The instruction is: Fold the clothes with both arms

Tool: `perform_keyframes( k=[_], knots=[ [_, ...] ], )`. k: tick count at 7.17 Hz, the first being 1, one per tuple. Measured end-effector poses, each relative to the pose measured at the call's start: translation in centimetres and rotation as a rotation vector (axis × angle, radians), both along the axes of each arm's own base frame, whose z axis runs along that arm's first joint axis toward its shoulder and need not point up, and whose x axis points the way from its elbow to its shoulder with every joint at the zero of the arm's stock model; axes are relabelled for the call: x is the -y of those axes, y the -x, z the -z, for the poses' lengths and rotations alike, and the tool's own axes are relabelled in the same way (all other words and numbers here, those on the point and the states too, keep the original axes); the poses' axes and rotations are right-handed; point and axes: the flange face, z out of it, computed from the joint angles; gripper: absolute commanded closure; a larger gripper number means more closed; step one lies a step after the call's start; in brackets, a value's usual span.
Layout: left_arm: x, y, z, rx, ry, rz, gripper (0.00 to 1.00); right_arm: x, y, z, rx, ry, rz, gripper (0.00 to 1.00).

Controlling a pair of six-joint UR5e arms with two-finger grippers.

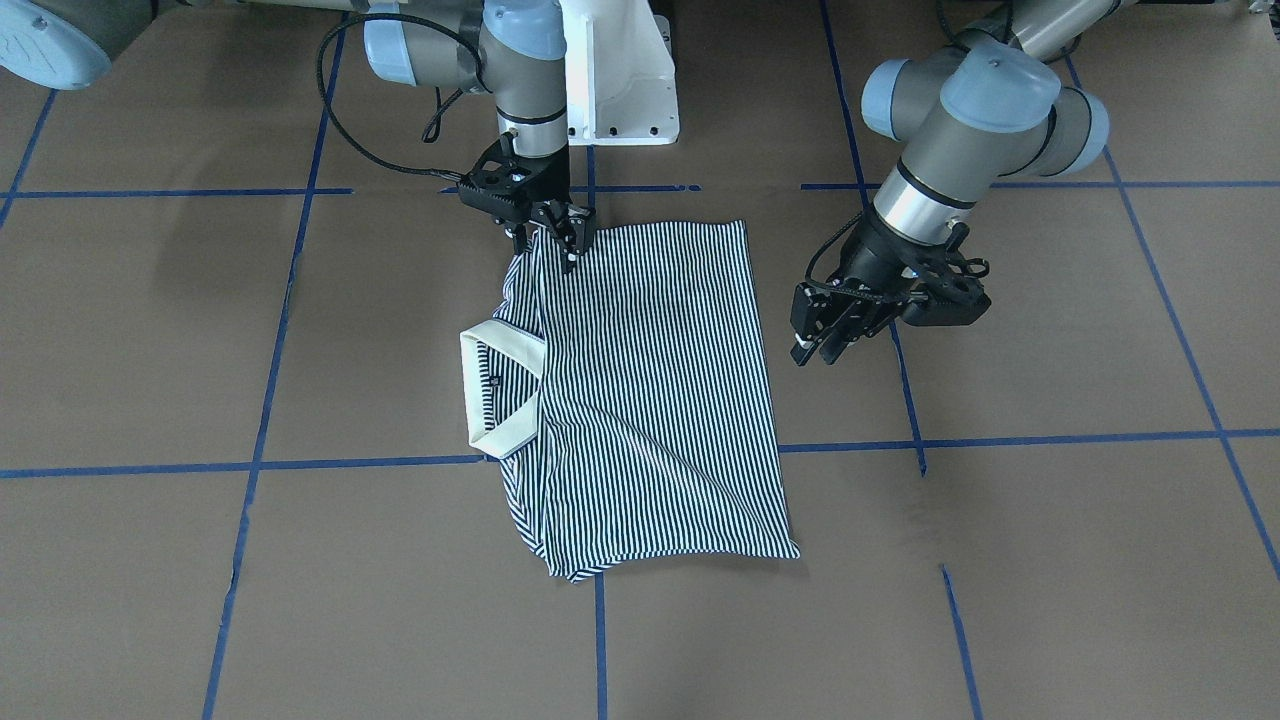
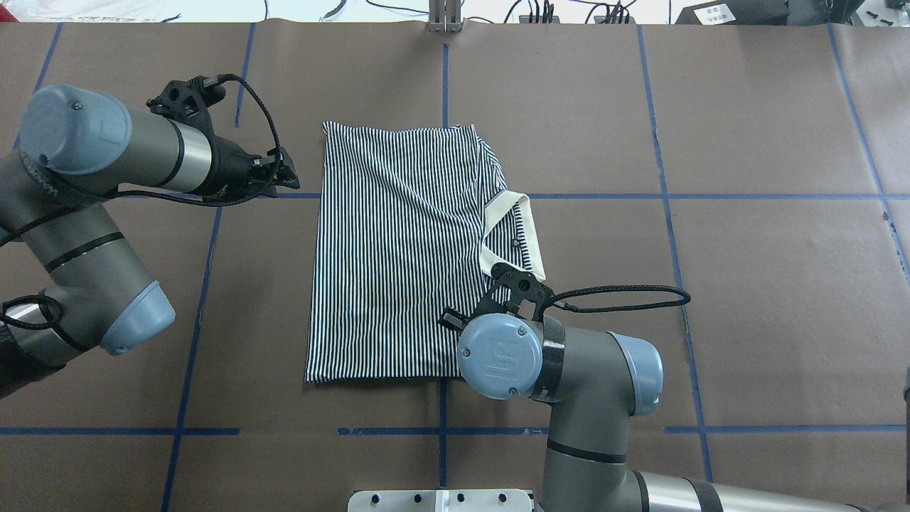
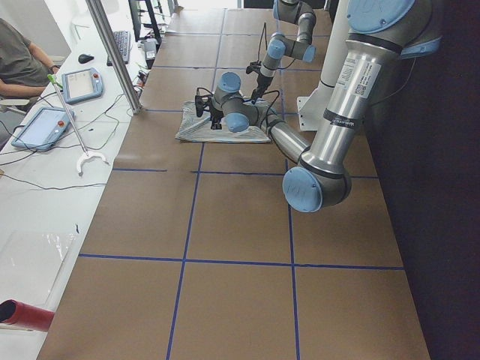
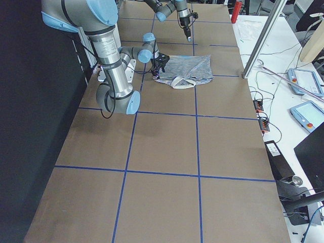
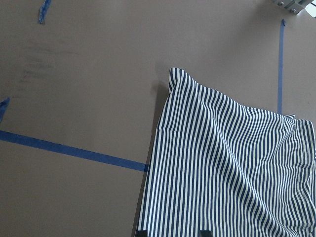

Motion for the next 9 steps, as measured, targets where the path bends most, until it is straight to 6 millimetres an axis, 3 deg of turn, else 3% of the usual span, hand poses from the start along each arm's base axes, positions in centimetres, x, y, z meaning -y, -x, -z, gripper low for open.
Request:
perform_keyframes(
  k=[3, 7, 8, 9],
  knots=[
    [0.0, 0.0, 0.1, -0.002, -0.001, 0.0, 0.54, -1.3, 0.5, -1.0, -0.009, 0.02, 0.001, 0.41],
    [-0.5, 0.5, -0.4, 0.002, 0.003, 0.001, 0.54, -2.1, 0.3, -1.1, -0.005, 0.024, 0.004, 0.4],
    [-0.6, 0.6, -0.5, 0.002, 0.004, 0.001, 0.54, -2.3, 0.4, -1.5, -0.01, 0.03, 0.0, 0.44],
    [-0.6, 0.6, -0.5, 0.002, 0.004, 0.001, 0.54, -2.5, 0.4, -1.7, -0.012, 0.035, -0.002, 0.91]
  ],
)
